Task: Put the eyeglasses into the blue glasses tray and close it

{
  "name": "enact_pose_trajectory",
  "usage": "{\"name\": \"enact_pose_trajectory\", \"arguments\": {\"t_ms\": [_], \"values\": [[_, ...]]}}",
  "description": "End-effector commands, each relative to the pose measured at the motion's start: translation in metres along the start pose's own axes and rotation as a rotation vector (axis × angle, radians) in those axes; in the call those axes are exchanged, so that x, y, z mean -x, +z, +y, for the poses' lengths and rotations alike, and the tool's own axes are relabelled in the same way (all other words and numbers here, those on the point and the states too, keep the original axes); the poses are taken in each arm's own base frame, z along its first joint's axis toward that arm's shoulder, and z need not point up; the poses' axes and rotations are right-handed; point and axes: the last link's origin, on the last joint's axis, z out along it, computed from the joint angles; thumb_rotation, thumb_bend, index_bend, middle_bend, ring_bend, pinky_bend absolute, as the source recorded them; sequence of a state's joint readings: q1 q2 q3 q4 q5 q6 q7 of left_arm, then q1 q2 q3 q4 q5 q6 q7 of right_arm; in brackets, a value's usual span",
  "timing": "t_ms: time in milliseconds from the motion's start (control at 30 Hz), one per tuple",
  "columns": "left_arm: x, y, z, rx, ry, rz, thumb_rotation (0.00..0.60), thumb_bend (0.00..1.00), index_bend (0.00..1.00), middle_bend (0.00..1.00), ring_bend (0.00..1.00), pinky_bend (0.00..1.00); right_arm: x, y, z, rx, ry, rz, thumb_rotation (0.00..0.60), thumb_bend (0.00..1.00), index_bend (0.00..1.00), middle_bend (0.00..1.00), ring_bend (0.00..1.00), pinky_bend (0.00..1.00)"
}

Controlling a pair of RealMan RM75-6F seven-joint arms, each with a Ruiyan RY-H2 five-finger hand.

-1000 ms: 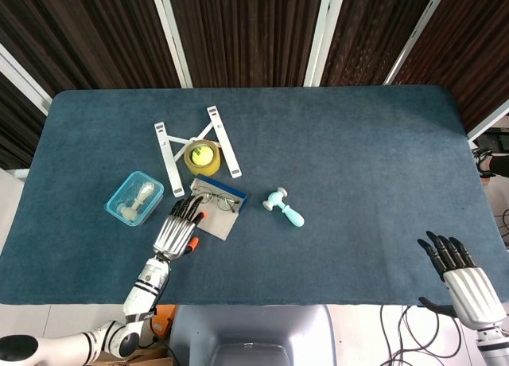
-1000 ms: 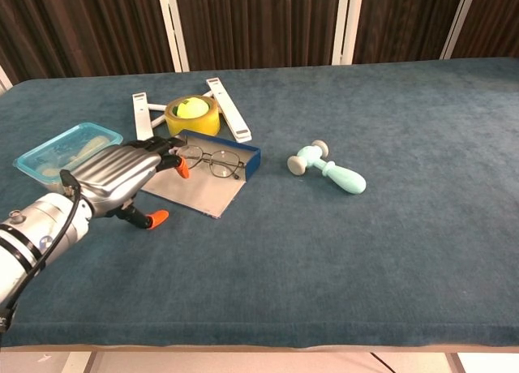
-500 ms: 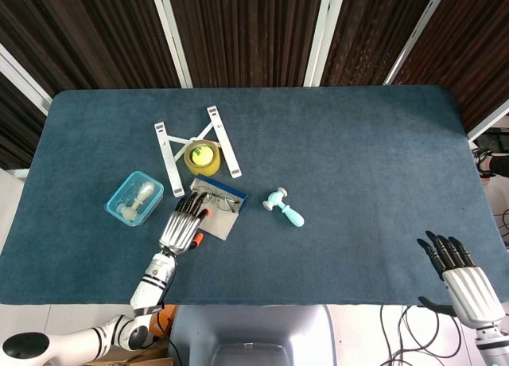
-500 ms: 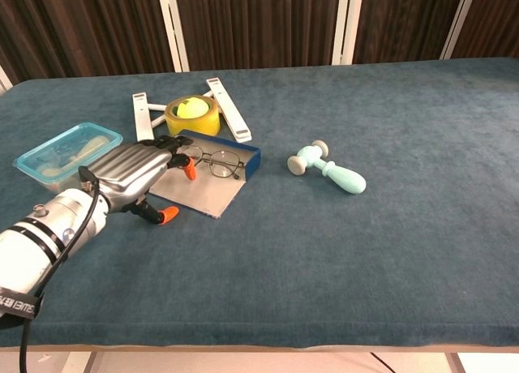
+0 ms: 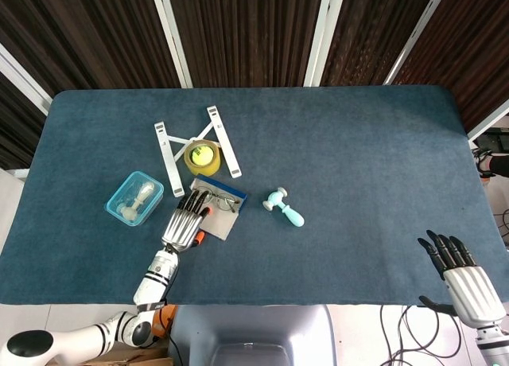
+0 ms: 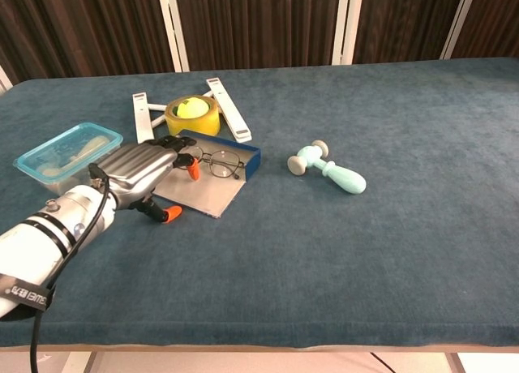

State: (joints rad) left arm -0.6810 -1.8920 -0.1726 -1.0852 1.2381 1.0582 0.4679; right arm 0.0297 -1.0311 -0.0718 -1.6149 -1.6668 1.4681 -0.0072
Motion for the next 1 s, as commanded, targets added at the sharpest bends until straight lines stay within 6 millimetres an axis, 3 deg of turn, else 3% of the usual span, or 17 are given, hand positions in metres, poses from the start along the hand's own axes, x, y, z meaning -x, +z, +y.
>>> {"name": "enact_pose_trajectory", "arguments": {"t_ms": [33, 267, 667, 1000], "values": [[-0.0011, 0.0030, 0.0013, -0.002, 0.001, 0.003, 0.600, 0.29, 0.32, 0.03, 0.00, 0.13, 0.0001, 0.0002, 0.0001, 0.001, 0.000, -0.001, 0.600, 0.18, 0.00, 0.00, 0.00, 0.00], [-0.0022, 0.0075, 0.0016, -0.010, -0.001, 0.009, 0.600, 0.29, 0.34, 0.03, 0.00, 0.13, 0.0001, 0.0008, 0.0005, 0.004, -0.001, -0.001, 0.600, 0.18, 0.00, 0.00, 0.00, 0.00], [-0.0043, 0.0099, -0.0010, -0.028, -0.035, 0.054, 0.600, 0.32, 0.46, 0.07, 0.03, 0.14, 0.0001, 0.0005, 0.0008, 0.005, 0.001, -0.002, 0.600, 0.18, 0.00, 0.00, 0.00, 0.00], [-0.0057, 0.0115, -0.0039, -0.036, -0.051, 0.099, 0.600, 0.42, 0.53, 0.13, 0.07, 0.14, 0.0000, 0.0007, 0.0009, 0.004, 0.000, -0.003, 0.600, 0.18, 0.00, 0.00, 0.00, 0.00]]}}
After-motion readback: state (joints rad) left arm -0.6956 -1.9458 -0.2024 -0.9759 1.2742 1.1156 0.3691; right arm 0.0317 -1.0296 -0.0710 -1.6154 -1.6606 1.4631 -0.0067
